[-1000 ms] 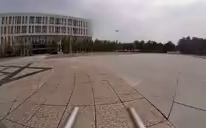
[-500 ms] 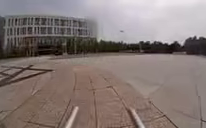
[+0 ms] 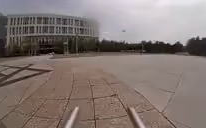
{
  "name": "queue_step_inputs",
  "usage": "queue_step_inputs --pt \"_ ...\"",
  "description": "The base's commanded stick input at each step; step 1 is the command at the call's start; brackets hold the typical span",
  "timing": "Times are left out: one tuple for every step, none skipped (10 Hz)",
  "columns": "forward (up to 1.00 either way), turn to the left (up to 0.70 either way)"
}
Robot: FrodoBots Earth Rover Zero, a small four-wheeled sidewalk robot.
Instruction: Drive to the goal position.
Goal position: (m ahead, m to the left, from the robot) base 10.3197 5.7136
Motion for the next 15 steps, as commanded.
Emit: queue_step_inputs --pt "0.69 0.35" --pt "0.69 0.35" --pt "0.69 0.09" --pt "0.69 0.0" --pt "0.69 0.0" --pt "0.69 0.0" --pt "0.69 0.0" --pt "0.69 0.0" --pt "0.69 0.0" --pt "0.69 0.0" --pt "0.69 0.0" --pt "0.69 0.0" --pt "0.69 0.0" --pt "0.69 0.0" --pt "0.69 -0.17"
